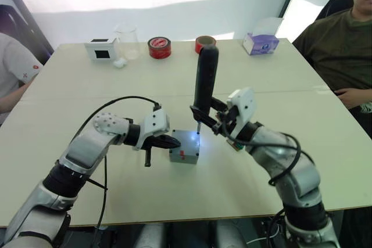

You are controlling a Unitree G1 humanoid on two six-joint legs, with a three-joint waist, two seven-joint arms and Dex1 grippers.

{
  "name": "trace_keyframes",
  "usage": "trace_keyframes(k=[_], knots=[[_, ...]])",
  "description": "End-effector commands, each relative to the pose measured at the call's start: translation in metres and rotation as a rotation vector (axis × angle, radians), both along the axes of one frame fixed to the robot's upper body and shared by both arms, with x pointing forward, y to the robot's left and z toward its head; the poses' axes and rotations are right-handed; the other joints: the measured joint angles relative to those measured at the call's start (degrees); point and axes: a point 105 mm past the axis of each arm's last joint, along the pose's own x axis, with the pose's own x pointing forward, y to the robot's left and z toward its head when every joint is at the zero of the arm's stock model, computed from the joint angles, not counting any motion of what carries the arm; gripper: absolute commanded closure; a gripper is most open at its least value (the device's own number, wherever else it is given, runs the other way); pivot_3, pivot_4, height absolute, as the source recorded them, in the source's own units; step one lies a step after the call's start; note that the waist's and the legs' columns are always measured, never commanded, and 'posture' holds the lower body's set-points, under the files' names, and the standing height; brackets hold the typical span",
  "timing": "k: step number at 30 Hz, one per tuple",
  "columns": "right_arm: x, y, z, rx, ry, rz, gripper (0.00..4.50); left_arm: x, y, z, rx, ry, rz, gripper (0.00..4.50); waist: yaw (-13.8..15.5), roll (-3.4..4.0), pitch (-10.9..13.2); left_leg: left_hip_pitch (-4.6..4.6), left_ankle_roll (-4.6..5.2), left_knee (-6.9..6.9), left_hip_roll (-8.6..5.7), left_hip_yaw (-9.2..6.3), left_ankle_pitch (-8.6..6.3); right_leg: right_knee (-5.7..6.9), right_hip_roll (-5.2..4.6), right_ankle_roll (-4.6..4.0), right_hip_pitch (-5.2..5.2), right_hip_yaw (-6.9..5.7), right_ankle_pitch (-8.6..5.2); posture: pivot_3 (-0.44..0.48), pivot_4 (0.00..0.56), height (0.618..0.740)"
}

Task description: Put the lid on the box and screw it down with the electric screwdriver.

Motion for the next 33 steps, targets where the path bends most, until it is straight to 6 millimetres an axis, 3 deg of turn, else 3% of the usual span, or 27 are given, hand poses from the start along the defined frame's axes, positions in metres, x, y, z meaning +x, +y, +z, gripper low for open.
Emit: trace_keyframes(k=[1, 5, 8, 11, 14, 18, 25, 29, 33], knots=[[-0.005, -0.023, 0.079, 0.096, -0.192, 0.001, 2.76, 0.002, 0.01, -0.013, 0.036, 0.043, 0.036, 4.5, 0.15, 0.27, 0.36, -0.07, 0.0, 0.0, 0.0, 0.01, 0.0, 0.0, -0.01, -0.01, -0.06, 0.0, 0.01, 0.0, 0.15, 0.74], [-0.01, -0.032, 0.118, 0.161, -0.214, 0.036, 2.76, 0.003, 0.011, -0.009, 0.001, 0.052, 0.044, 4.5, 0.54, 0.32, 0.46, -0.86, -0.15, 0.01, -0.02, 0.05, 0.12, 0.11, 0.07, 0.07, -0.73, 0.01, 0.27, 0.0, 0.15, 0.74], [-0.001, -0.06, 0.142, 0.186, -0.07, -0.012, 2.76, 0.009, 0.007, 0.03, -0.245, 0.091, 0.097, 4.5, 0.49, 0.45, 0.69, -0.9, -0.15, -0.14, 0.01, 0.05, 0.13, 0.13, 0.13, 0.1, -0.84, -0.02, 0.29, 0.0, 0.15, 0.74], [0.009, -0.088, 0.115, 0.078, 0.226, -0.096, 2.76, 0.001, 0.008, 0.058, -0.346, 0.111, 0.068, 4.5, 0.62, -0.02, 1.19, -1.02, -0.18, -0.07, 0.04, 0.03, 0.16, 0.17, 0.08, 0.1, -0.89, -0.07, 0.29, 0.0, 0.15, 0.74], [0.007, -0.119, 0.084, -0.017, 0.424, -0.196, 2.76, -0.015, 0.01, 0.062, -0.312, 0.121, 0.01, 4.5, 0.71, -0.02, 1.29, -1.08, -0.17, -0.1, 0.06, 0.02, 0.15, -0.01, 0.03, 0.07, -0.86, -0.1, 0.28, 0.0, 0.15, 0.74], [-0.008, -0.163, 0.025, -0.118, 0.766, -0.296, 2.76, -0.043, 0.007, 0.062, -0.242, 0.143, -0.102, 4.5, 0.91, 0.09, 1.39, -1.53, -0.05, -0.09, -0.12, 0.11, 0.08, -0.14, -0.08, 0.08, -1.14, -0.1, 0.28, 0.0, 0.15, 0.74], [-0.014, -0.185, 0.0, -0.133, 0.946, -0.371, 2.76, -0.057, 0.003, 0.057, -0.199, 0.151, -0.148, 4.5, -0.59, 0.51, 1.83, -2.01, 0.07, 0.49, -0.03, 0.39, 0.04, 0.1, 0.14, 0.31, -1.61, -0.02, 0.4, 0.0, 0.15, 0.74], [-0.015, -0.21, -0.037, -0.195, 1.11, -0.509, 2.76, -0.057, -0.001, 0.043, -0.173, 0.143, -0.115, 4.5, -0.5, 0.48, 1.83, -1.89, 0.07, 0.59, 0.04, 0.38, 0.04, 0.18, 0.26, 0.33, -1.46, -0.03, 0.41, 0.0, 0.15, 0.74], [-0.014, -0.214, -0.043, -0.22, 1.145, -0.52, 2.76, -0.056, 0.0, 0.039, -0.172, 0.151, -0.089, 4.5, -0.3, 0.56, 1.88, -1.99, 0.07, 0.67, -0.01, 0.38, 0.05, 0.2, 0.23, 0.38, -1.51, 0.0, 0.44, 0.0, 0.15, 0.74]])
